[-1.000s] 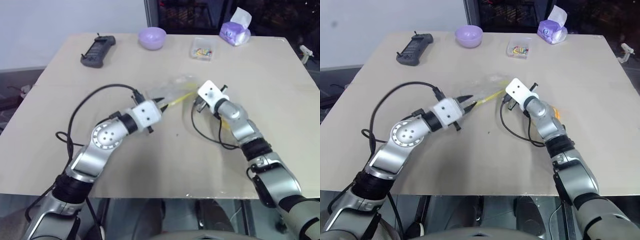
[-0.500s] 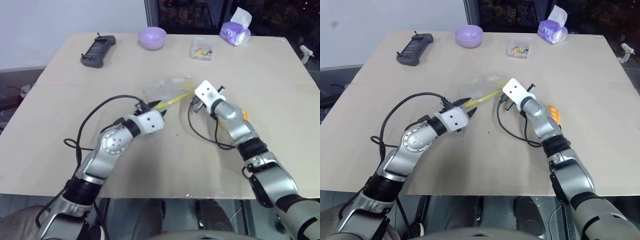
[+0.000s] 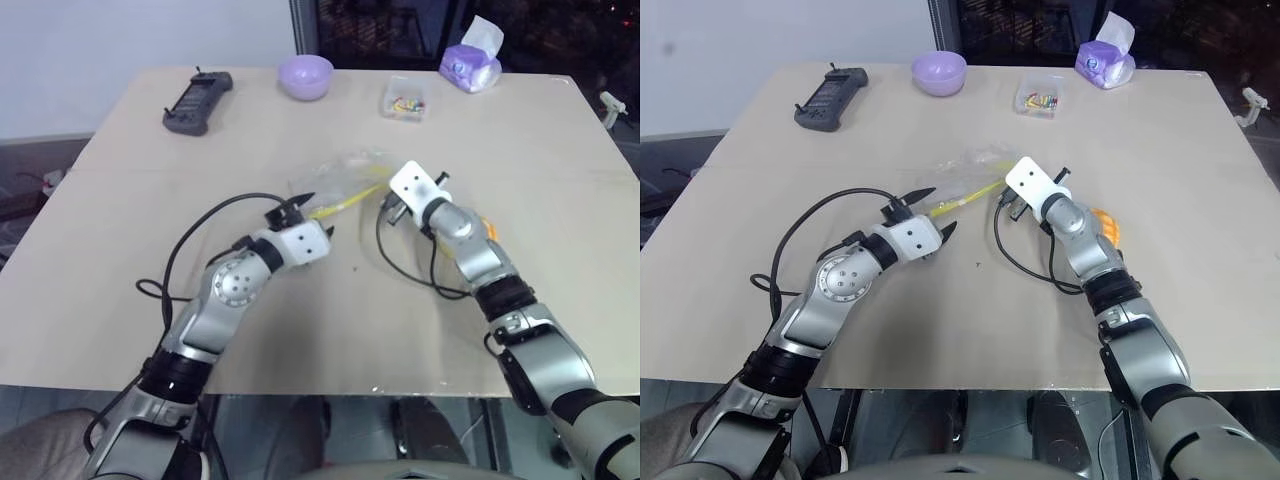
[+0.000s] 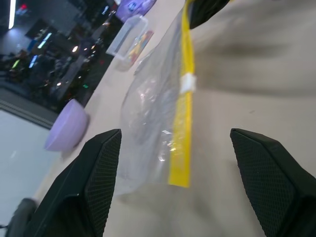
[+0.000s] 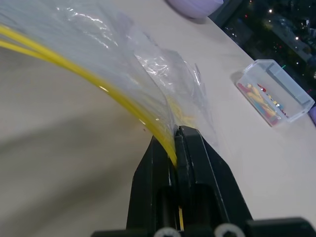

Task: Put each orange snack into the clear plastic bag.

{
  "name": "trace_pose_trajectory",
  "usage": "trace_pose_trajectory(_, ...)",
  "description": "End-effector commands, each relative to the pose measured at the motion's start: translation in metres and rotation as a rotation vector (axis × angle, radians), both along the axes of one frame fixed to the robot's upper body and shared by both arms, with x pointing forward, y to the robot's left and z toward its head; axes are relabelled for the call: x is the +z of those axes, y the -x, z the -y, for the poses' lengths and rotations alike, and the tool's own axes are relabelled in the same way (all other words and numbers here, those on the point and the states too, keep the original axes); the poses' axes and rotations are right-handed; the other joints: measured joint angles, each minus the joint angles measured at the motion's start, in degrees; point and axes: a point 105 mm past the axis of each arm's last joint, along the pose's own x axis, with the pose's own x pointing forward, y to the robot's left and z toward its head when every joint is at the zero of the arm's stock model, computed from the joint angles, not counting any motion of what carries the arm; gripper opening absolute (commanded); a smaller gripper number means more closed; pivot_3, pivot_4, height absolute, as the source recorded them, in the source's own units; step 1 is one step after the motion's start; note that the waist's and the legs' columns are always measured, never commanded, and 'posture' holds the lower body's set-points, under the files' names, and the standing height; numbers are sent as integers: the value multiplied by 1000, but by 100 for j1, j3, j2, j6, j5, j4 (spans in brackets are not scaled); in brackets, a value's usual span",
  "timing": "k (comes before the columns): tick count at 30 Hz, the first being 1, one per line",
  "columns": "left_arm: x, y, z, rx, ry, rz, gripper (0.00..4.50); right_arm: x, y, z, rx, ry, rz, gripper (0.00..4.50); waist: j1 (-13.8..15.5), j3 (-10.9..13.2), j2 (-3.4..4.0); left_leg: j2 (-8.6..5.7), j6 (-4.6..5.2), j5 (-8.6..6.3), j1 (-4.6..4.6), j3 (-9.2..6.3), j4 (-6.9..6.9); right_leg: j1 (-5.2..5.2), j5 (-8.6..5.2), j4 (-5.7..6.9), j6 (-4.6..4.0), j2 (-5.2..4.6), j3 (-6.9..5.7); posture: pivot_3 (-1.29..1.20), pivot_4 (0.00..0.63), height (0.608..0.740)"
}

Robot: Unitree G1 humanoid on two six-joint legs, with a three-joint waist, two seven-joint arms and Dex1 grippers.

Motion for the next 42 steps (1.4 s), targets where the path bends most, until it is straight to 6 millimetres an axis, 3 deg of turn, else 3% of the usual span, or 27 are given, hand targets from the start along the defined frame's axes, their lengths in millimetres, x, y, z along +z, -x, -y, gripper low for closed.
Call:
trace_pose_trajectory(1, 13, 0, 2, -5, 18, 50, 3720, 21, 1, -6, 24, -18, 60, 0, -1, 0, 0, 0, 0, 0, 0, 0, 6, 0, 0, 8, 0, 0, 0, 0, 150, 740)
trace_pose_trajectory(5, 13, 2, 6, -22, 27, 48, 3720, 20, 1, -6, 25, -20, 58, 0, 0, 0, 0, 0, 1, -1, 3, -2, 21, -1, 0, 31, 0, 1, 1, 0, 150, 740)
trace_pose_trajectory(7, 12, 2, 6, -20, 18, 47, 3226, 20, 1, -7, 26, -21, 57, 0, 0, 0, 0, -1, 3, -1, 5, -4, 26, 0, 0, 39, 0, 2, 1, 0, 150, 740)
trace_pose_trajectory(8, 13, 1, 6, -17, 16, 49, 3226, 20, 1, -7, 27, -22, 56, 0, 0, 0, 0, -1, 3, -1, 6, -4, 26, 0, 0, 39, 0, 2, 1, 0, 150, 740)
trace_pose_trajectory(11, 14, 0, 6, -16, 13, 51, 2027, 19, 2, -8, 30, -23, 54, 0, 0, 0, 0, 0, 2, -1, 5, -4, 27, 0, 0, 39, 0, 2, 0, 0, 150, 740)
trace_pose_trajectory(15, 13, 0, 7, -15, 9, 49, 70, 19, 3, -8, 32, -26, 52, 0, 0, 0, 0, -1, 2, 0, 5, -3, 27, 0, 0, 38, 0, 2, 1, 0, 150, 740)
trace_pose_trajectory(22, 12, -1, 8, -9, 8, 49, 70, 19, 4, -8, 37, -45, 35, 0, 0, 0, 0, -1, 2, 0, 4, -4, 27, 0, 0, 38, 0, 2, 1, 0, 150, 740)
trace_pose_trajectory(25, 12, -2, 9, -6, 9, 54, 0, 18, 8, -8, 55, -33, 26, 904, 2, 0, 0, -1, 2, 0, 4, -5, 27, 0, 0, 38, 0, 2, 0, 0, 150, 740)
trace_pose_trajectory(28, 11, -1, 10, -8, 11, 55, 0, 19, 14, -5, 84, -17, 21, 2250, 4, 0, 0, -1, 2, -1, 4, -5, 27, 0, 0, 38, 0, 2, 0, 0, 150, 740)
trace_pose_trajectory(33, 11, -1, 11, -11, 14, 55, 0, 32, 34, 5, 175, -27, -5, 2250, 19, 0, 0, -4, 4, -2, 0, -8, 32, 1, 0, 36, 0, 0, -2, 0, 150, 740)
trace_pose_trajectory(42, 12, -1, 12, -16, 16, 56, 0, 69, 75, -10, 382, -180, -81, 2250, 10, 0, 0, 0, 26, -14, 2, -15, 33, 5, 0, 39, 0, 4, -8, 0, 150, 740)
